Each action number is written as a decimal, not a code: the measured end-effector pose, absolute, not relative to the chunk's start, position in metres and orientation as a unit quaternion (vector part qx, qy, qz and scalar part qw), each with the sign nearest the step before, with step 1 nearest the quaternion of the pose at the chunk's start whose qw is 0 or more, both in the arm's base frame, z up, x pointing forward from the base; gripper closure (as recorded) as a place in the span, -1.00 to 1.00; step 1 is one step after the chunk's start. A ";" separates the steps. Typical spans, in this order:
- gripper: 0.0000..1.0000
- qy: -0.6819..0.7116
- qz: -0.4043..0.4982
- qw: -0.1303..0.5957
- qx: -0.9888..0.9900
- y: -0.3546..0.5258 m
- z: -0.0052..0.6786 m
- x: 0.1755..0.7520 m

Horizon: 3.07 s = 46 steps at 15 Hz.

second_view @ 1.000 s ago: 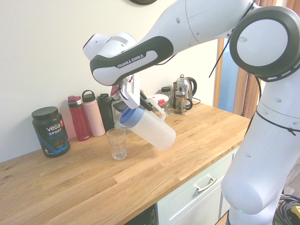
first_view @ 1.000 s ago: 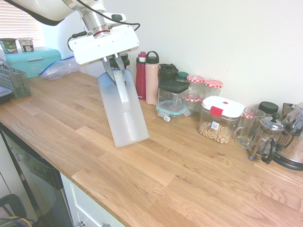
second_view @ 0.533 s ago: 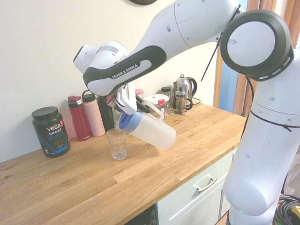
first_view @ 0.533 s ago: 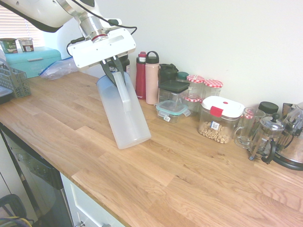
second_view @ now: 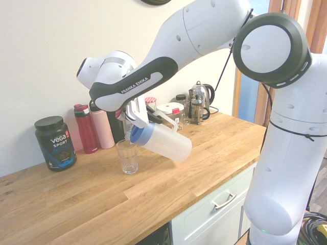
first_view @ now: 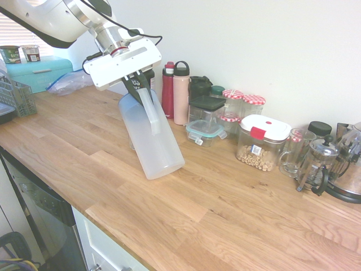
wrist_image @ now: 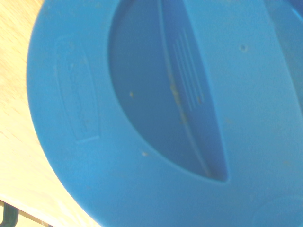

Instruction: Pour me some water

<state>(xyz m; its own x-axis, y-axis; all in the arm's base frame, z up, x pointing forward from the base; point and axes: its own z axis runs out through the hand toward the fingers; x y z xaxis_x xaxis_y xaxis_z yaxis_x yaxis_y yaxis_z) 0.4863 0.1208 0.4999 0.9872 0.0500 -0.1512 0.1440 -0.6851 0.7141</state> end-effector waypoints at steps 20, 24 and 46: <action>1.00 -0.268 0.061 0.099 0.956 -0.152 0.598 0.453; 1.00 -0.362 0.109 0.073 0.923 -0.181 0.553 0.448; -1.00 -0.431 0.178 0.047 0.884 -0.188 0.501 0.425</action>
